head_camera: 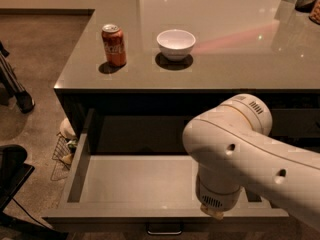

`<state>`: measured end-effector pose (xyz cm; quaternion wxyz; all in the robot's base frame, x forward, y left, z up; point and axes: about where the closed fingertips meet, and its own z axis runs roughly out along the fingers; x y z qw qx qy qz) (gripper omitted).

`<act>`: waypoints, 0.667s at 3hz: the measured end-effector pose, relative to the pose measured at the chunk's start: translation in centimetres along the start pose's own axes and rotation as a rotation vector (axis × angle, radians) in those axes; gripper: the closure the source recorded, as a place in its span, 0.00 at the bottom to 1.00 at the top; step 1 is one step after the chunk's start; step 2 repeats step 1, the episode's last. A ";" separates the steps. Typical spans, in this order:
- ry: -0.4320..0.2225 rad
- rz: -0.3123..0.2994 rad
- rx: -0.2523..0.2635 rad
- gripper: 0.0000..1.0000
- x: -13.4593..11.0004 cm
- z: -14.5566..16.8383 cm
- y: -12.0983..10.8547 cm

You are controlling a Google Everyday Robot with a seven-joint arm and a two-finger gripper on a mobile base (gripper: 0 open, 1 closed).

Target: Open top drawer

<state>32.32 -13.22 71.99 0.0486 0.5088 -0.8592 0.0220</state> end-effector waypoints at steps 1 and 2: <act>-0.001 0.009 0.007 0.82 0.1 -0.3 0.1; -0.001 0.009 0.007 0.82 0.1 -0.3 0.1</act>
Offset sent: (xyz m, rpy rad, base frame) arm 0.0000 0.0000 0.0000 0.0000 0.0000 0.0000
